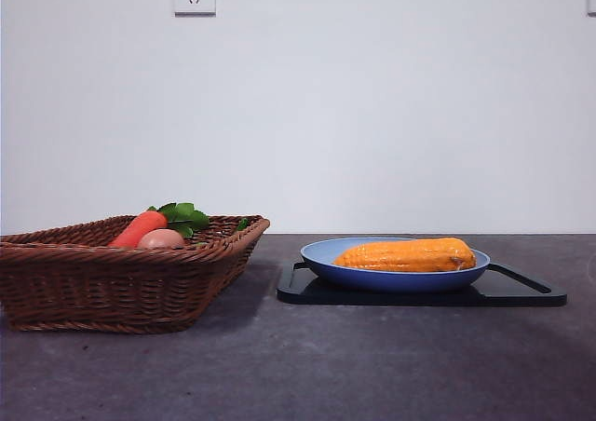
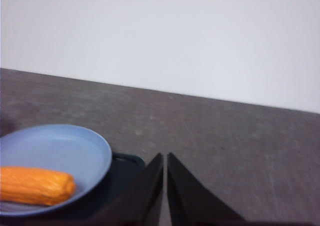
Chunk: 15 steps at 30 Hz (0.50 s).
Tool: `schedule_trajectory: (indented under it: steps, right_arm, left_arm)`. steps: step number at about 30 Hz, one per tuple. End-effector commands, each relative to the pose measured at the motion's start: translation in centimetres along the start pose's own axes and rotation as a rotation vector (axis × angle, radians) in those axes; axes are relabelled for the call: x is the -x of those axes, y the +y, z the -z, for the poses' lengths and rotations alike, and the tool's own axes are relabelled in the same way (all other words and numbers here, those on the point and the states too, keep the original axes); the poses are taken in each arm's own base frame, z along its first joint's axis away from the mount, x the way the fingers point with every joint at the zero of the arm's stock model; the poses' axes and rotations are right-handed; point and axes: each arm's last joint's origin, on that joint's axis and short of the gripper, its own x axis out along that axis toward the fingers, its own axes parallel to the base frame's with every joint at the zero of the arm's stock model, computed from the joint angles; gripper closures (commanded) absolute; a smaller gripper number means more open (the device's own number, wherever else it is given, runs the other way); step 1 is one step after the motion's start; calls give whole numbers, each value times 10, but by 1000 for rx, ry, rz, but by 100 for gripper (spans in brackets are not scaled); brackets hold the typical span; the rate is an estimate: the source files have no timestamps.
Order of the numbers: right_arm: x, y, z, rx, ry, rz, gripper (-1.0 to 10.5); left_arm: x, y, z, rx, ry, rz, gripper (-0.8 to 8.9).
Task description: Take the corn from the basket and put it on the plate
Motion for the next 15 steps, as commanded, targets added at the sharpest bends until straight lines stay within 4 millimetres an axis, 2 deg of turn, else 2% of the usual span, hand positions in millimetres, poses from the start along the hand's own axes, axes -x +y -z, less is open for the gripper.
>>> schedule_trajectory:
  steps: [1,7,15]
  right_arm:
    - [2,0,10,-22,-7,29,945]
    - [3,1,35,-47,15,54,945]
    - [7,2,49,-79,86,54,945]
  left_arm:
    - [-3,1,10,6,30,-3,806]
    - [-3,1,10,6,30,-3,806]
    - [-3,1,10,6,30,-3,806]
